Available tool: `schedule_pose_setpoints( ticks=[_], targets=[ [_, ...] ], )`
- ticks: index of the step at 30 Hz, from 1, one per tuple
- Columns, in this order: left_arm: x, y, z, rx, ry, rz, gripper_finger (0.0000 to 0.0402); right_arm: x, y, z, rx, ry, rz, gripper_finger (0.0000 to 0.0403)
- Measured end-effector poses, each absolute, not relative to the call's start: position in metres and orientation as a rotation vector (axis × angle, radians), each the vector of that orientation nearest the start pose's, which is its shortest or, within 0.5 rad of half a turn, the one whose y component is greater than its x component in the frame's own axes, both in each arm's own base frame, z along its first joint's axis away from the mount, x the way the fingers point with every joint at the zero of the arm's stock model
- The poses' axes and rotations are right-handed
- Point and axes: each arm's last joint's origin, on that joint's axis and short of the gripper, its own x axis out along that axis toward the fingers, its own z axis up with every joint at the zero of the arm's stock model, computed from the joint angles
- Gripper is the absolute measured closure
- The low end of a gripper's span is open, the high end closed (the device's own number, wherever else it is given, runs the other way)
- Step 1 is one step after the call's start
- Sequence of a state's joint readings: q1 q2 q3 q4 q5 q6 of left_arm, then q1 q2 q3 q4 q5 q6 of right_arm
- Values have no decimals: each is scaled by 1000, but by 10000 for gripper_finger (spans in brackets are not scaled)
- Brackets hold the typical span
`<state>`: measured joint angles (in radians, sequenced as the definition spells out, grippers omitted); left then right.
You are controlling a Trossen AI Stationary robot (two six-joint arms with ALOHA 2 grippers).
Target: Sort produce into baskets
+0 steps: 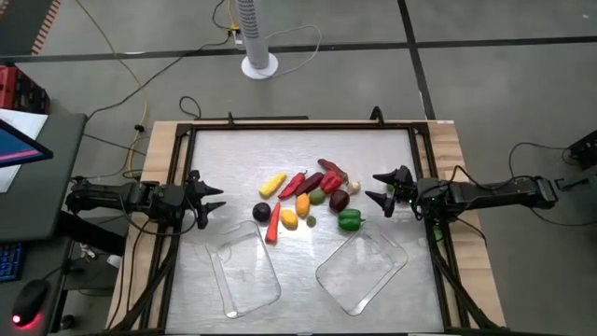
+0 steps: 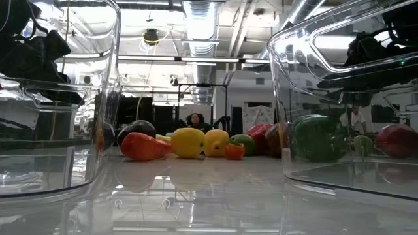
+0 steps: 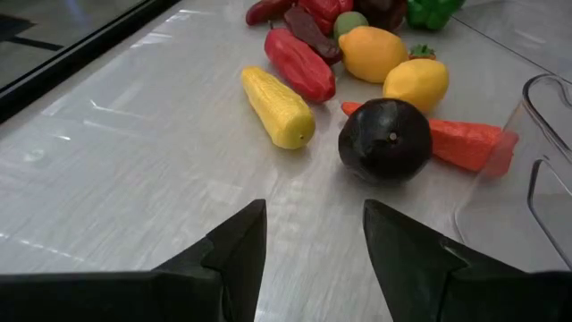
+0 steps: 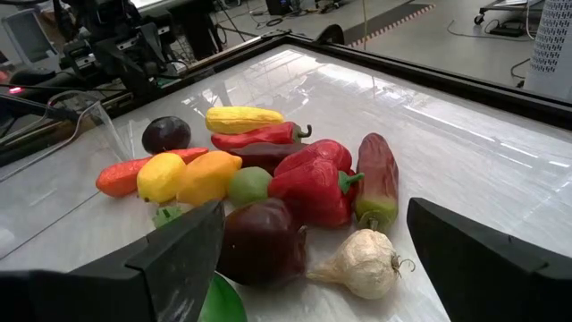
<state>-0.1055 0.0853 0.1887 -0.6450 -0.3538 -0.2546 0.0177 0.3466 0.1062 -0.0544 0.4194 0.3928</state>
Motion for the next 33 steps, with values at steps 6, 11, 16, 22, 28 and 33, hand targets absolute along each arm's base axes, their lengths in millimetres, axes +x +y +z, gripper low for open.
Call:
schedule_pose_setpoints(
  ticks=[6, 11, 16, 22, 28, 33],
  targets=[
    [76, 2, 162, -124, 494, 307, 228, 114, -10, 166, 320, 207, -450, 26],
    [76, 2, 162, -124, 494, 307, 228, 114, -10, 166, 320, 207, -450, 26],
    [76, 2, 162, -124, 493, 307, 228, 114, -10, 166, 320, 207, -450, 26],
    [76, 2, 162, -118, 493, 311, 228, 114, -10, 166, 321, 207, -450, 26],
    [76, 3, 162, -118, 489, 332, 228, 114, -10, 166, 321, 207, -450, 26],
    [79, 4, 168, -128, 412, 378, 228, 114, -10, 166, 320, 207, -450, 26]
  ],
)
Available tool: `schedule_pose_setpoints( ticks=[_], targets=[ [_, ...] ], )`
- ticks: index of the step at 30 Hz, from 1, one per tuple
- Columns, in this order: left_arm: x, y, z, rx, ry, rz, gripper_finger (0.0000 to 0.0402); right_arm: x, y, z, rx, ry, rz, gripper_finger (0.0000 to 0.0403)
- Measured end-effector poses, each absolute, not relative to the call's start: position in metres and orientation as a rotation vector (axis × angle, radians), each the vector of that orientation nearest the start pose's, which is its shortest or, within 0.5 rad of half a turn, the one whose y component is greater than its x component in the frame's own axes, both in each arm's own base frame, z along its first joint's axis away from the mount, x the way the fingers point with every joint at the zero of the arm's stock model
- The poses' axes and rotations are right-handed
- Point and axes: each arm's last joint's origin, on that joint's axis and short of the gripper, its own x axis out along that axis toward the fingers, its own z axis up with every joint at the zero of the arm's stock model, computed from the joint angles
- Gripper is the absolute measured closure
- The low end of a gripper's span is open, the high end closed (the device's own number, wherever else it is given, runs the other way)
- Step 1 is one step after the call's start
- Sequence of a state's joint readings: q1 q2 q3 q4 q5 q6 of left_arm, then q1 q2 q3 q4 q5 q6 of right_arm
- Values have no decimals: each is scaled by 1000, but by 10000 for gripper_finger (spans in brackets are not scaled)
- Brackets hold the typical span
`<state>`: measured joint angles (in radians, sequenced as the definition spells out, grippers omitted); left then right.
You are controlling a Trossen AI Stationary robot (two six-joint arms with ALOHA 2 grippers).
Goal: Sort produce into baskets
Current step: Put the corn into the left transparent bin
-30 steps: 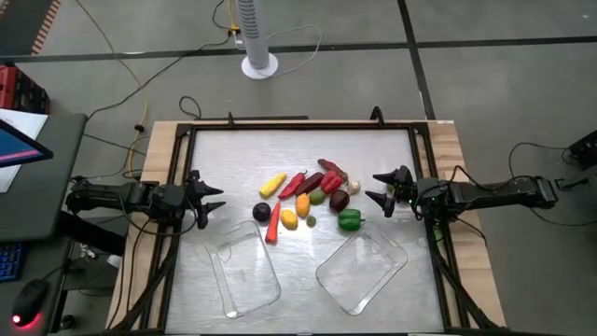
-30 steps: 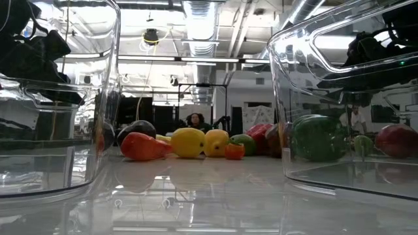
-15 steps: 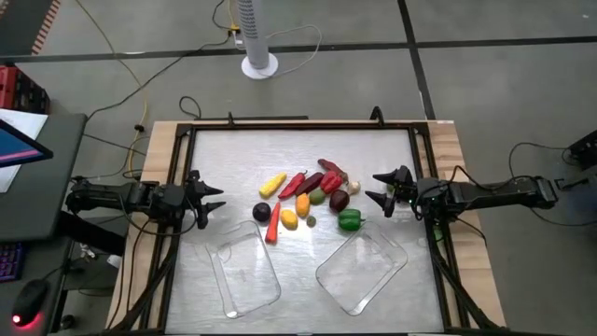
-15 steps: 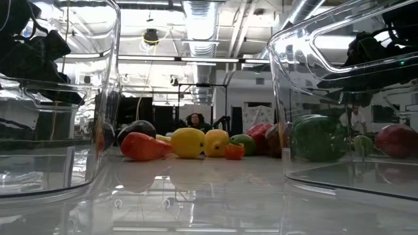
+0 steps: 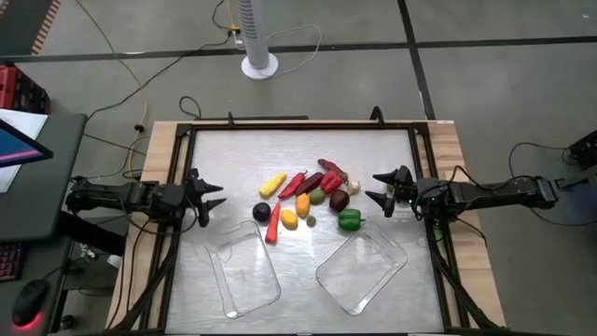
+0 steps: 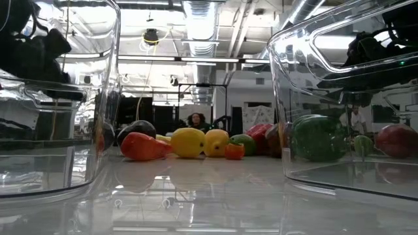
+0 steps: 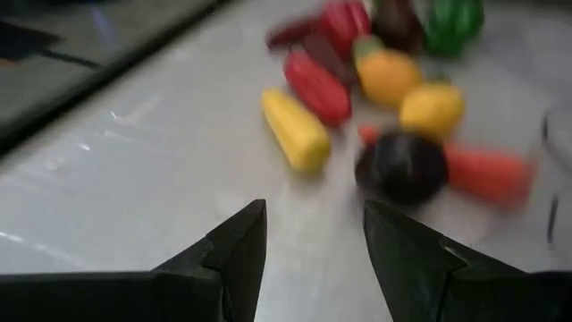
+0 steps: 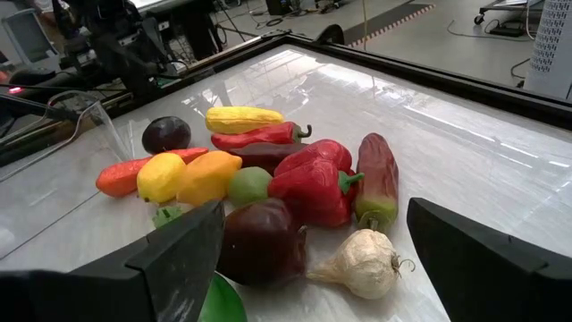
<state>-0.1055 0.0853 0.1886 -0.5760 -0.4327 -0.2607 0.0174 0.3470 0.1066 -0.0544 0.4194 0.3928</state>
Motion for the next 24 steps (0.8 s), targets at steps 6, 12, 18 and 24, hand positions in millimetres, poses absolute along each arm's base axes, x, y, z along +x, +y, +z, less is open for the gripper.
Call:
schedule_pose_setpoints(
  ticks=[6, 12, 18, 24],
  targets=[
    [86, 6, 188, -414, 126, 466, 228, 114, -10, 166, 321, 207, -450, 26],
    [86, 8, 202, -525, -61, 536, 228, 114, -10, 166, 322, 204, -449, 26],
    [86, 10, 204, -530, -101, 592, 228, 115, -10, 167, 457, 160, -461, 26],
    [85, 10, 204, -525, -102, 618, 228, 115, -10, 168, 554, 124, -486, 26]
  ],
)
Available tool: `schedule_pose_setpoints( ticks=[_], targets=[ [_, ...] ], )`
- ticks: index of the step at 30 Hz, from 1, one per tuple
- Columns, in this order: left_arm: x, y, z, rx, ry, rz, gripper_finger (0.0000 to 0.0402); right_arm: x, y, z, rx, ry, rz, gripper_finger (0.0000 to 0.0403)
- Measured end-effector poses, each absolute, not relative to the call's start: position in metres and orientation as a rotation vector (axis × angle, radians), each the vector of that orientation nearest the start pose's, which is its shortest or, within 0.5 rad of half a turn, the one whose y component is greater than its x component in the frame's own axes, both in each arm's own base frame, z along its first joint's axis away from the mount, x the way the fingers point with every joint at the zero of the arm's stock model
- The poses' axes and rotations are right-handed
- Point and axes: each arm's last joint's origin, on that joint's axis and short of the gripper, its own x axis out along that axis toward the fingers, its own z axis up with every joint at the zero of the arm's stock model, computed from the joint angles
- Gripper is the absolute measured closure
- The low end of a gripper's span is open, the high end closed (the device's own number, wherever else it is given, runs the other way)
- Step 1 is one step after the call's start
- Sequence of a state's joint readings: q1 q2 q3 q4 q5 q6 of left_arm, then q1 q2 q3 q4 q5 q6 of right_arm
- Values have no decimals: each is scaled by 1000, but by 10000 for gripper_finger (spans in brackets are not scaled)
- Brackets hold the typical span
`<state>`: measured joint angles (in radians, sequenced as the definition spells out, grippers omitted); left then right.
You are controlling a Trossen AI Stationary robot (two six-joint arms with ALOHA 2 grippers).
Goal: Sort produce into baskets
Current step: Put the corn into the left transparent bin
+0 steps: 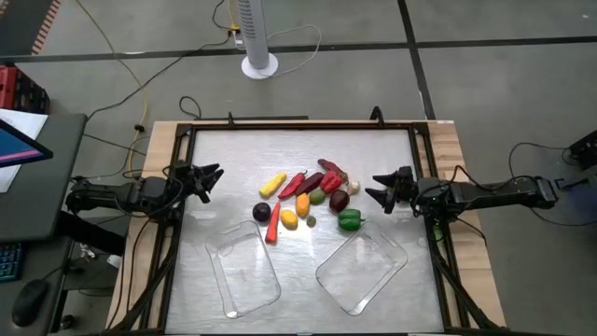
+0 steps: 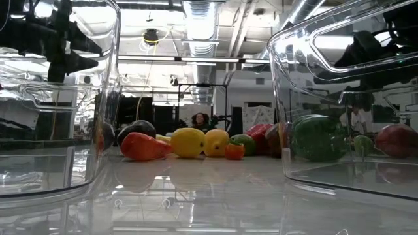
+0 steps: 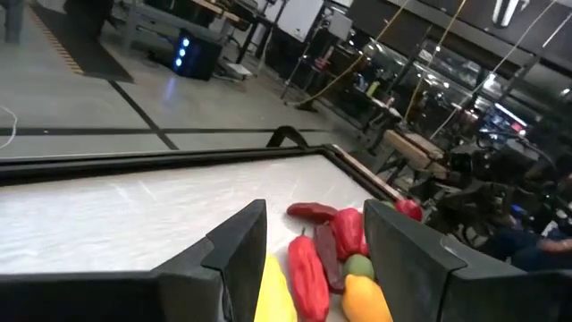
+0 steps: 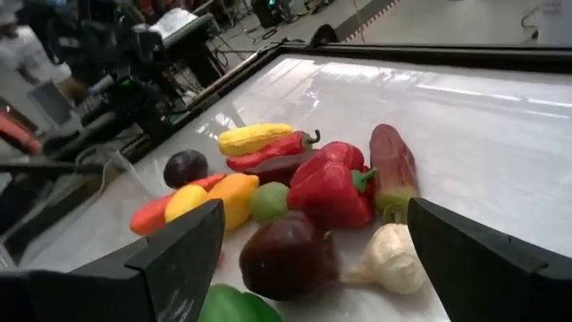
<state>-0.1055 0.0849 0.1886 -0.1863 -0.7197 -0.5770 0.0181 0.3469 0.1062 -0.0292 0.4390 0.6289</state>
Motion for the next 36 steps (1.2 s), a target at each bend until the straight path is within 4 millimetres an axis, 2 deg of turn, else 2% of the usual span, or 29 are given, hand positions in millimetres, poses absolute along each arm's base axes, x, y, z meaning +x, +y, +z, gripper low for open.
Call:
schedule_pose_setpoints(
  ticks=[10, 14, 16, 20, 26, 31, 36],
  targets=[
    [85, 11, 201, -578, -99, 637, 228, 116, -15, 168, 590, 100, -532, 26],
    [84, 12, 204, -473, -112, 682, 228, 120, -15, 170, 533, 108, -477, 26],
    [87, 12, 209, -419, -124, 642, 228, 125, -16, 174, 505, 85, -433, 26],
    [98, 15, 214, -360, -120, 574, 228, 135, -23, 181, 425, 8, -431, 26],
    [118, 23, 206, -270, 10, 491, 228, 145, -31, 186, 378, -71, -411, 26],
    [133, 30, 202, -177, 118, 456, 228, 153, -28, 188, 389, -110, -356, 26],
    [155, 36, 214, -182, 221, 439, 228, 164, -18, 192, 395, -136, -288, 27]
  ],
)
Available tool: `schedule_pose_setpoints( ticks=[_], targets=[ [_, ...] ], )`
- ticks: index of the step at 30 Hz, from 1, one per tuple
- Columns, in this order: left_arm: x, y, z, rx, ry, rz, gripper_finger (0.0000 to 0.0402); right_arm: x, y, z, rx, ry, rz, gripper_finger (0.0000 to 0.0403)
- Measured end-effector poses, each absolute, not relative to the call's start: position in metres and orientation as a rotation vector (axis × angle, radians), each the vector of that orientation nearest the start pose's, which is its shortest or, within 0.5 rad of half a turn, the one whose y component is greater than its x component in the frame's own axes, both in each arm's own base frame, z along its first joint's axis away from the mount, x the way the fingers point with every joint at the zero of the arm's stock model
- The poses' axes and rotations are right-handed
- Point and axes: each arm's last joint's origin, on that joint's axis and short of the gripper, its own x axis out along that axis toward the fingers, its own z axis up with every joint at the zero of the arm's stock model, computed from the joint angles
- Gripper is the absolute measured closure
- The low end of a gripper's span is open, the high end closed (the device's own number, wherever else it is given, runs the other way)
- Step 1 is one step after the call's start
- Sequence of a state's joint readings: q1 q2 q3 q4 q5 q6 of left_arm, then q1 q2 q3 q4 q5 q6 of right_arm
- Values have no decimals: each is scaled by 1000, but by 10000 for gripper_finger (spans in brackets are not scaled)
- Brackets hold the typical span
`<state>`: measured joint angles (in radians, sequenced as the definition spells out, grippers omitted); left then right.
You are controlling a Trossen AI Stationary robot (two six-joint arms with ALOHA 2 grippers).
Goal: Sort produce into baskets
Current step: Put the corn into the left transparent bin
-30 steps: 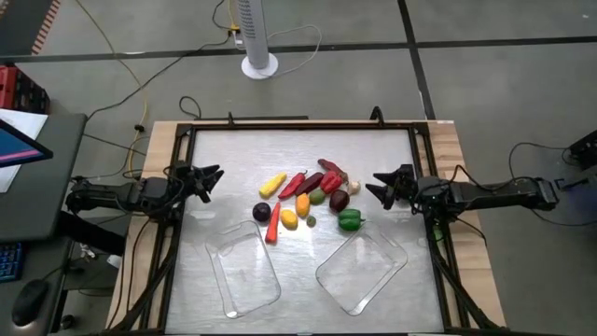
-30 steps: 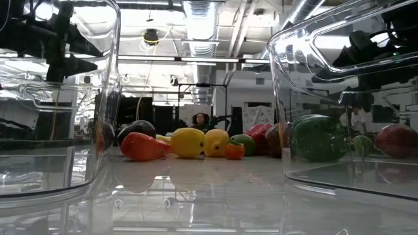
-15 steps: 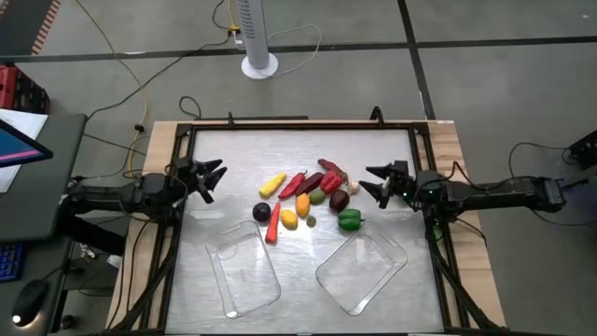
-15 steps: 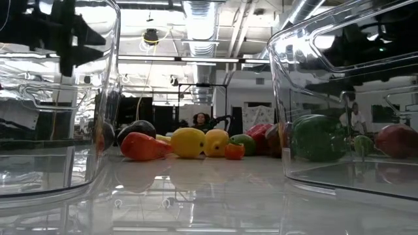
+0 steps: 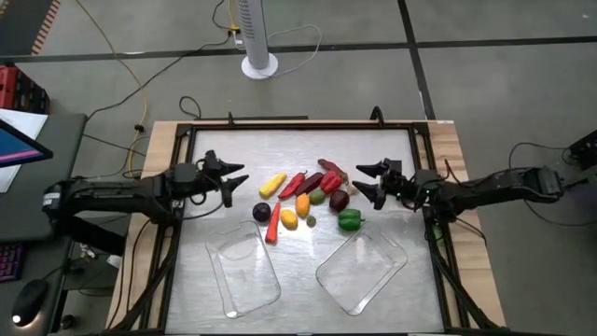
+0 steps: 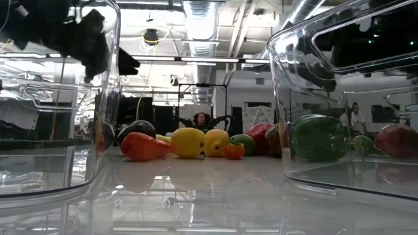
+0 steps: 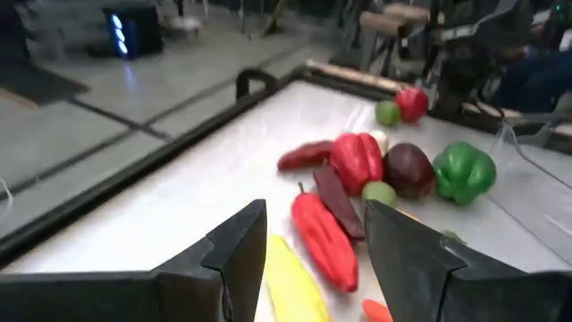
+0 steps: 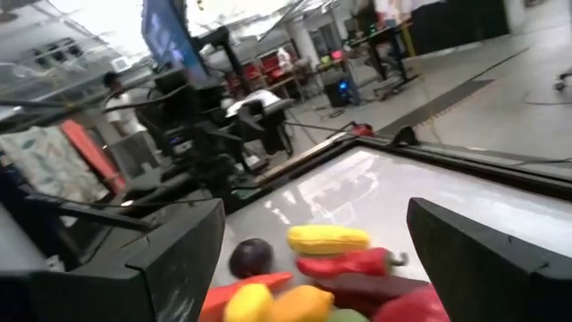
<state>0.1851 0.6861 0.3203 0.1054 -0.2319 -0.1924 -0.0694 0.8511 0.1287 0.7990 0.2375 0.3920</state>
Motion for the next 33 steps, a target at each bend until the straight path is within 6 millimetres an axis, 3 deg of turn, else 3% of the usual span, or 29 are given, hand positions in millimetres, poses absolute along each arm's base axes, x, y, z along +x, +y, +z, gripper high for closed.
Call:
schedule_pose_setpoints(
  ticks=[10, 19, 26, 33],
  targets=[
    [227, 55, 226, -214, 599, 480, 213, 203, -4, 200, 279, -26, -261, 43],
    [290, 93, 196, -295, 977, 423, 137, 205, -5, 198, 225, 17, -271, 46],
    [306, 104, 166, -336, 1073, 406, 92, 201, -6, 200, 201, 30, -266, 46],
    [305, 107, 160, -289, 1101, 476, 115, 202, -5, 200, 199, 34, -258, 46]
  ],
)
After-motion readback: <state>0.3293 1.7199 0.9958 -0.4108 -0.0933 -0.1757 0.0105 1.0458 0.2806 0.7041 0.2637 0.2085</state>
